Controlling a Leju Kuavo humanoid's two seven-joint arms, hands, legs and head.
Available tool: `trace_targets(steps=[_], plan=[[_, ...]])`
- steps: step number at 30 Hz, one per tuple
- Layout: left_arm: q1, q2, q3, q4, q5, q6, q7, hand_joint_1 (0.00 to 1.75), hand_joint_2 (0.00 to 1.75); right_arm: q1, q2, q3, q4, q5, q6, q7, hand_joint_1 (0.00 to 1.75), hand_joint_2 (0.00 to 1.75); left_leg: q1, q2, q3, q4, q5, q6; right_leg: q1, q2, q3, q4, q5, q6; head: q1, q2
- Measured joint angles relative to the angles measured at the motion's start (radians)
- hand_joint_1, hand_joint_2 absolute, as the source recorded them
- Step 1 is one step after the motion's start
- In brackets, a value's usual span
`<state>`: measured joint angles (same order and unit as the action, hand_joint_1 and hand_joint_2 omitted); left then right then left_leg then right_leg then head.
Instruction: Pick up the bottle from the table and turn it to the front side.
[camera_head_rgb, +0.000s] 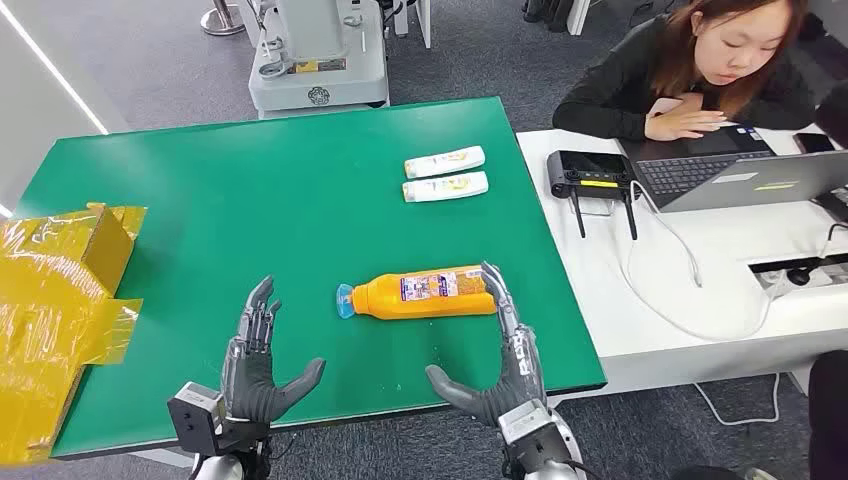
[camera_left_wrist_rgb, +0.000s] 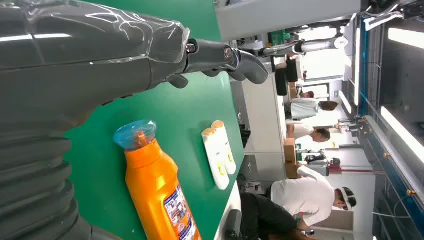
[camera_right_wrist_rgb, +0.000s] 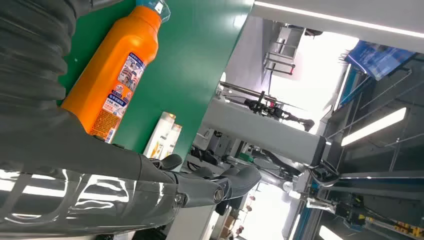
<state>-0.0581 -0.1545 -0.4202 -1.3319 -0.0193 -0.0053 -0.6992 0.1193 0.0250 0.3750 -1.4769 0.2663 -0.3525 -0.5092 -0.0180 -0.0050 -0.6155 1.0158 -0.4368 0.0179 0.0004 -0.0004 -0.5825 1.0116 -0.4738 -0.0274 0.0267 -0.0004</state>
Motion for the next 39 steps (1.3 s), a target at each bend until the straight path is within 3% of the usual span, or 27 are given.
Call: trace_targets(steps=[10,15,20,27,31,39], plan=[[-0.037,-0.012,-0.022,0.031,-0.018,-0.036,0.0,0.0,1.75,-0.041,-0.01,-0.021,0.003,0.254,-0.048,0.096,0.0,1.75,0.0,0.0,0.0,0.0,0.0,0.0,0.0,0.0,0.0,0.0,0.0,0.0,0.0,0.0],[-0.07,-0.036,-0.023,0.066,-0.045,-0.095,0.0,0.0,1.75,-0.137,-0.026,-0.041,0.063,0.519,-0.077,0.239,0.0,1.75,0.0,0.001,0.0,0.001,0.0,0.0,0.0,0.001,0.0,0.0,0.001,0.0,0.0,0.0],[-0.109,-0.056,-0.026,0.112,-0.058,-0.129,0.0,0.0,1.75,-0.281,-0.036,-0.046,0.198,0.631,0.058,0.375,0.0,1.75,0.0,0.001,0.0,0.001,0.001,0.0,0.0,0.001,0.0,0.0,0.002,-0.001,0.0,0.0],[-0.14,-0.063,-0.042,0.156,-0.056,-0.154,0.0,0.0,1.75,-0.468,-0.037,-0.031,0.476,0.561,0.255,0.434,0.0,1.75,0.0,0.001,0.0,0.002,0.002,0.001,0.0,0.002,0.0,0.0,0.002,-0.001,0.0,0.0],[-0.149,-0.061,-0.05,0.168,-0.047,-0.159,0.0,0.0,1.75,-0.552,-0.037,-0.007,0.627,0.538,0.301,0.44,0.0,1.75,0.0,0.0,0.0,0.002,0.002,0.001,0.0,0.001,0.0,0.0,0.002,-0.001,0.0,0.0],[-0.168,-0.06,-0.07,0.181,-0.018,-0.164,0.01,0.0,1.75,-0.709,-0.046,0.103,0.854,0.577,0.47,0.471,0.0,1.75,0.0,0.001,0.0,0.002,0.002,0.001,0.0,0.002,0.0,0.0,0.002,-0.001,0.0,0.0]])
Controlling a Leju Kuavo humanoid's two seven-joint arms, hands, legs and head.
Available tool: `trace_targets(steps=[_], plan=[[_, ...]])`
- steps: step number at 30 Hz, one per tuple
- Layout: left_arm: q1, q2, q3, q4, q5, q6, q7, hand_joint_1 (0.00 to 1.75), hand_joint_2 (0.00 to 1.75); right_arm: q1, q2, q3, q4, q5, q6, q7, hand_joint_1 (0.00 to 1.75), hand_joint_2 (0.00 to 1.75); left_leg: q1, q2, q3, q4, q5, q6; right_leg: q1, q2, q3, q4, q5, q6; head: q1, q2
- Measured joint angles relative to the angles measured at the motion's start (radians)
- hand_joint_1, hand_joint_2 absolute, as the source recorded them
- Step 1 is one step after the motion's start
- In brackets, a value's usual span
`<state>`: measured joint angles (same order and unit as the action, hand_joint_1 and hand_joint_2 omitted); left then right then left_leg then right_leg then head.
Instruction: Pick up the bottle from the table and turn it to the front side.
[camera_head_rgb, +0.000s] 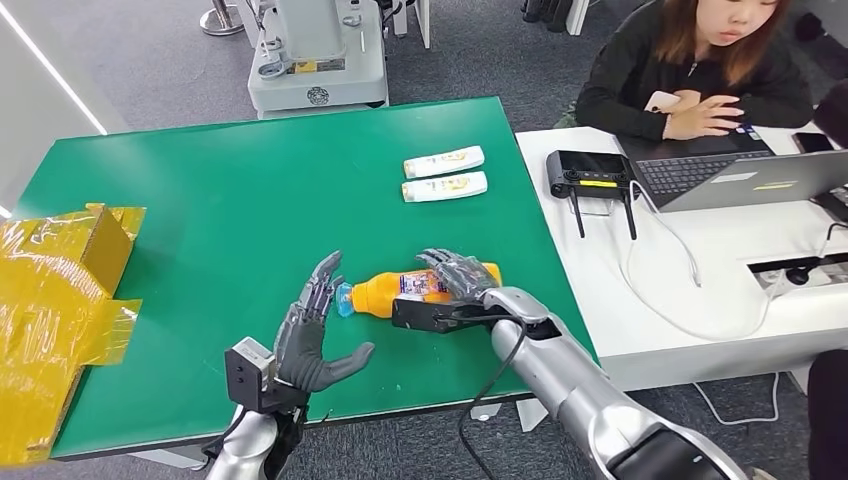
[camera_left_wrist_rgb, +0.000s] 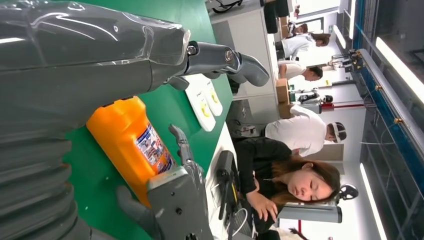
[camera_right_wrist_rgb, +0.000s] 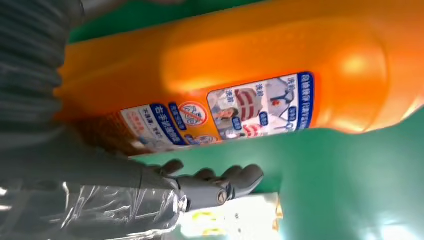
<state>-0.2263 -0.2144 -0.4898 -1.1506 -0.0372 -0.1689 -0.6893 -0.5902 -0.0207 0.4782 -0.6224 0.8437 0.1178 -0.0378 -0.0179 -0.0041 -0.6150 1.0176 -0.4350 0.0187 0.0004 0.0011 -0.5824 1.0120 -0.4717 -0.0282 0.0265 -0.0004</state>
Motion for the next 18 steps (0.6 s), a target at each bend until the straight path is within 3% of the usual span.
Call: trace_targets(steps=[2,3,6,7,18], plan=[[-0.001,0.0,-0.002,0.001,0.008,-0.002,0.007,0.0,1.75,-0.03,-0.004,0.028,0.034,0.012,0.026,0.009,0.0,1.75,0.0,0.0,0.0,0.0,0.0,0.0,0.0,0.0,0.0,0.0,0.0,0.0,0.0,0.0],[-0.001,0.001,-0.003,0.002,0.011,-0.003,0.01,0.0,1.75,-0.045,-0.008,0.043,0.049,0.021,0.038,0.015,0.1,1.75,0.0,0.0,0.0,0.0,0.0,0.0,0.0,0.0,0.0,0.0,0.0,0.0,0.0,0.0],[0.0,0.006,-0.008,0.002,0.02,0.0,0.012,0.0,1.75,-0.083,-0.03,0.098,0.085,0.051,0.084,0.026,1.41,1.75,0.0,0.0,0.001,0.0,0.0,0.0,0.0,0.0,0.001,0.0,0.0,0.0,0.0,0.0],[0.0,0.008,-0.01,0.002,0.024,0.002,0.012,0.0,1.75,-0.095,-0.04,0.121,0.094,0.058,0.103,0.026,1.75,1.75,0.0,0.0,0.001,0.001,0.0,0.0,0.0,0.0,0.002,0.0,0.0,0.0,0.0,0.0],[0.004,0.029,-0.027,0.002,0.048,0.014,0.012,0.0,1.75,-0.181,-0.118,0.307,0.127,0.068,0.207,-0.015,1.75,1.75,0.0,-0.001,0.004,0.003,0.0,0.0,0.0,-0.001,0.005,0.0,0.0,0.0,0.0,0.0]])
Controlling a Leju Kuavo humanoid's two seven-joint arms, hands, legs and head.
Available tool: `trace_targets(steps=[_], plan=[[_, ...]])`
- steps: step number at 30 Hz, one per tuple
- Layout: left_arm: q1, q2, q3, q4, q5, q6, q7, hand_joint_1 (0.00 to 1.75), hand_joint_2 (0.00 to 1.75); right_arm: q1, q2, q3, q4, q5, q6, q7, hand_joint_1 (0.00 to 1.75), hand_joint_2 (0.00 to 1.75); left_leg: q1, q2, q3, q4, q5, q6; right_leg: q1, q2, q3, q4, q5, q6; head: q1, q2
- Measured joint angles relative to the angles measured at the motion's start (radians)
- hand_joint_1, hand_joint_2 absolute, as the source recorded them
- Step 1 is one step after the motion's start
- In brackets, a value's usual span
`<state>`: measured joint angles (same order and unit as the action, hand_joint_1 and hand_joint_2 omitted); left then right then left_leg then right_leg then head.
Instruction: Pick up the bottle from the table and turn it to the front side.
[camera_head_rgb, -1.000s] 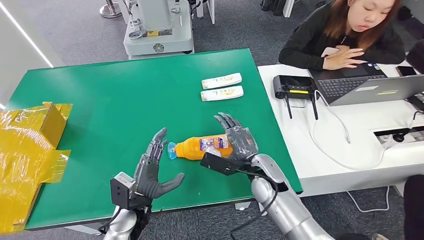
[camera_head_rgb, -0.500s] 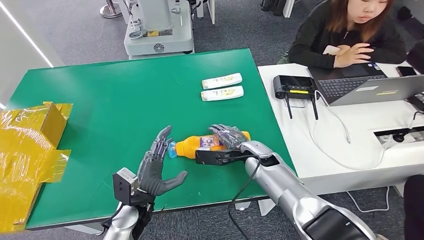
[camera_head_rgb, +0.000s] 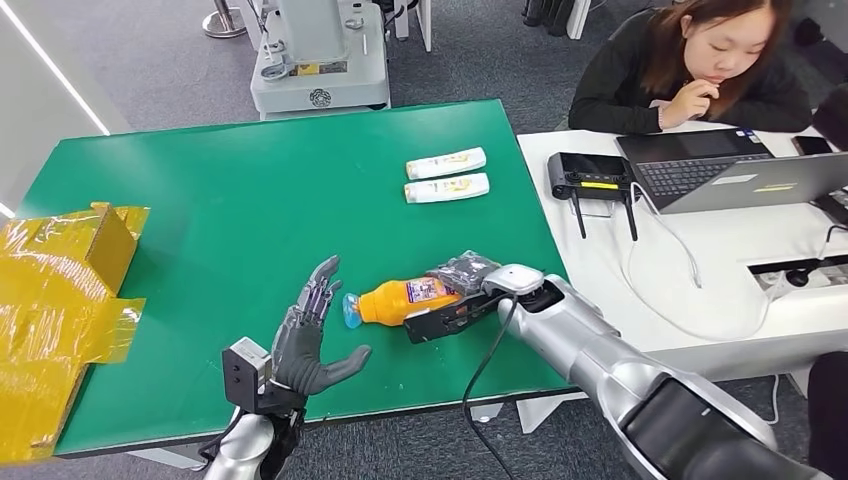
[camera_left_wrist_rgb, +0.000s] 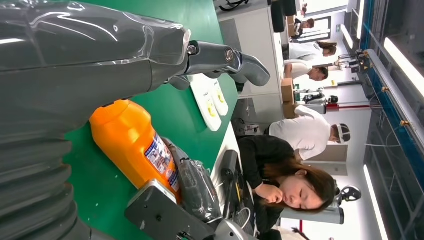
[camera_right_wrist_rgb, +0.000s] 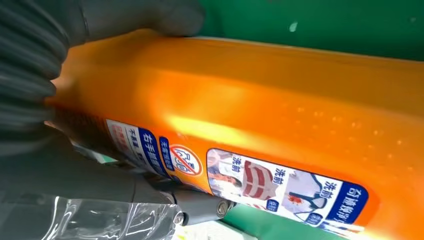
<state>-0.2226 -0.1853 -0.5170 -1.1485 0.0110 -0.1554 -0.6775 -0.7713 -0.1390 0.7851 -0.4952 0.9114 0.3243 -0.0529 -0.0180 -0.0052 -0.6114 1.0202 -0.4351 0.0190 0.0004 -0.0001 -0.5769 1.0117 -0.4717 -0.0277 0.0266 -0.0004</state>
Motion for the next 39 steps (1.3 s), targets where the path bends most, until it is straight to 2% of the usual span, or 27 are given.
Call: trace_targets(steps=[5,14,17,21,30,35,39], plan=[[0.004,0.007,-0.001,0.0,0.003,0.003,0.0,0.0,1.75,-0.008,-0.016,0.038,0.0,-0.013,-0.014,-0.005,1.75,1.75,0.0,-0.001,0.001,0.001,0.0,0.001,0.0,-0.001,0.002,0.0,0.0,0.001,0.0,0.0],[0.018,0.024,-0.001,0.0,0.009,0.019,-0.008,0.0,1.75,0.025,-0.045,0.042,-0.007,-0.162,-0.121,-0.057,1.75,1.75,0.0,-0.001,0.002,0.001,-0.001,0.002,0.0,-0.001,0.003,0.0,-0.001,0.002,0.0,0.0],[0.029,0.031,-0.001,0.0,0.009,0.038,-0.017,0.0,1.75,0.058,-0.055,-0.002,-0.024,-0.335,-0.132,-0.108,1.75,1.75,0.001,-0.001,0.003,0.001,-0.002,0.003,0.001,-0.001,0.004,-0.001,-0.001,0.002,0.0,0.0],[0.048,0.043,-0.001,-0.005,0.003,0.071,-0.021,0.0,1.75,0.142,-0.065,-0.108,-0.069,-0.584,-0.115,-0.184,1.75,1.75,0.003,0.002,0.008,0.001,-0.006,0.002,0.003,0.002,0.01,-0.003,-0.002,0.002,0.0,0.0],[0.07,0.058,0.002,-0.03,-0.009,0.094,-0.02,0.0,1.75,0.286,-0.045,-0.223,-0.144,-0.789,-0.081,-0.235,1.75,1.75,0.006,0.007,0.021,0.001,-0.011,-0.001,0.006,0.008,0.022,-0.005,-0.005,0.001,0.0,0.0],[0.077,0.062,0.004,-0.034,-0.01,0.097,-0.02,0.0,1.75,0.342,-0.029,-0.262,-0.169,-0.83,-0.069,-0.257,1.75,1.75,0.007,0.011,0.027,0.001,-0.014,-0.001,0.007,0.011,0.027,-0.005,-0.005,0.0,0.0,0.0],[0.079,0.062,0.01,-0.038,0.014,0.055,-0.016,0.0,1.75,0.401,-0.01,-0.312,-0.199,-0.918,-0.079,-0.311,1.75,1.75,0.008,0.009,0.027,0.001,-0.014,-0.002,0.008,0.01,0.027,-0.005,-0.006,0.0,0.0,0.0]])
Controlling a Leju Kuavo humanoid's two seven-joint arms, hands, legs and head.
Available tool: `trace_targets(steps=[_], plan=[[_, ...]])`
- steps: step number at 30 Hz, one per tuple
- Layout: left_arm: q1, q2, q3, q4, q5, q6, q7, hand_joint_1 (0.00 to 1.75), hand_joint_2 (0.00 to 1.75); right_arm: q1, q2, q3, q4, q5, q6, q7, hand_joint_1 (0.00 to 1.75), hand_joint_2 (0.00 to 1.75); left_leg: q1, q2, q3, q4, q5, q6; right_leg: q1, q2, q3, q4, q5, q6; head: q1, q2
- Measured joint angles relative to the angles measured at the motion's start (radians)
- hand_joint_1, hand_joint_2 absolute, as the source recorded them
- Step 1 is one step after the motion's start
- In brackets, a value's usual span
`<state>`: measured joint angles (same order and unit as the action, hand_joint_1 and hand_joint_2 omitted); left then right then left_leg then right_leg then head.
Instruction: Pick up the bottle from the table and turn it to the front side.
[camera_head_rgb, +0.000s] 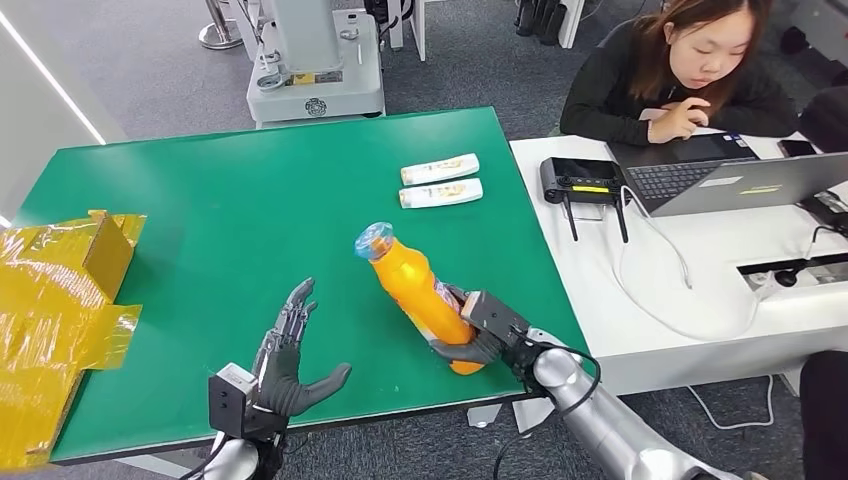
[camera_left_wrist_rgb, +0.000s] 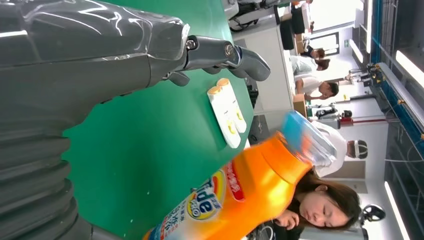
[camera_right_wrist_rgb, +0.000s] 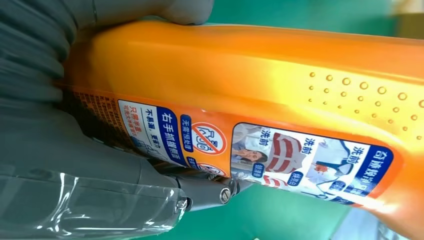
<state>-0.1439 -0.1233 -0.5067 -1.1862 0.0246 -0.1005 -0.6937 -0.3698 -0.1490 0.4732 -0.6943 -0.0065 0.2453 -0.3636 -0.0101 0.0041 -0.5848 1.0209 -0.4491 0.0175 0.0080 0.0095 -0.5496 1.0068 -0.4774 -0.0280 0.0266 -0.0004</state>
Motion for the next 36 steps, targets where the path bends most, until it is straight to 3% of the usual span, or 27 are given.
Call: trace_targets(steps=[4,12,16,20,24,30,36], plan=[[-0.005,-0.001,0.016,0.0,0.072,-0.103,0.024,0.0,1.75,0.066,0.025,-0.06,-0.051,-0.051,-0.041,-0.044,1.75,1.75,0.0,0.0,-0.003,0.0,0.0,0.0,0.0,0.0,-0.003,0.0,0.0,0.0,0.0,0.0],[-0.013,-0.001,0.033,0.0,0.094,-0.129,0.034,0.0,1.75,0.111,0.043,-0.103,-0.095,-0.056,-0.051,-0.048,1.75,1.75,0.0,-0.001,-0.009,0.0,0.0,0.0,0.0,-0.001,-0.008,0.0,0.0,0.0,0.0,0.0],[-0.031,-0.001,0.038,0.007,0.154,-0.203,0.082,0.0,1.75,0.111,0.052,-0.116,-0.105,-0.062,-0.069,-0.057,1.75,1.75,0.0,-0.001,-0.012,0.0,0.001,0.0,0.0,-0.001,-0.011,0.0,0.0,0.0,0.0,0.0],[-0.134,0.001,0.041,0.058,0.244,-0.319,0.182,0.0,1.75,0.066,0.075,-0.122,-0.113,-0.059,-0.088,-0.066,1.75,1.75,0.0,-0.003,-0.021,0.0,0.007,0.0,0.0,-0.003,-0.019,0.001,0.003,-0.001,0.0,0.0],[-0.274,-0.014,0.042,0.148,0.389,-0.468,0.322,0.0,1.75,-0.039,0.119,-0.113,-0.109,-0.007,-0.111,-0.07,1.75,1.75,0.0,-0.003,-0.026,0.001,0.012,0.0,0.0,-0.003,-0.025,0.002,0.007,-0.002,0.0,0.0],[-0.442,-0.053,0.029,0.28,0.468,-0.511,0.413,0.0,1.75,-0.127,0.167,-0.075,-0.11,0.047,-0.151,-0.044,1.75,1.75,0.0,-0.005,-0.028,0.001,0.013,0.0,0.0,-0.005,-0.026,0.003,0.007,-0.001,0.0,0.0],[-0.547,-0.066,-0.004,0.37,0.509,-0.522,0.408,0.0,1.75,-0.192,0.19,-0.056,-0.086,0.041,-0.176,-0.055,1.75,1.75,0.0,-0.005,-0.031,0.001,0.013,0.0,0.0,-0.006,-0.029,0.003,0.007,-0.001,0.0,0.0]])
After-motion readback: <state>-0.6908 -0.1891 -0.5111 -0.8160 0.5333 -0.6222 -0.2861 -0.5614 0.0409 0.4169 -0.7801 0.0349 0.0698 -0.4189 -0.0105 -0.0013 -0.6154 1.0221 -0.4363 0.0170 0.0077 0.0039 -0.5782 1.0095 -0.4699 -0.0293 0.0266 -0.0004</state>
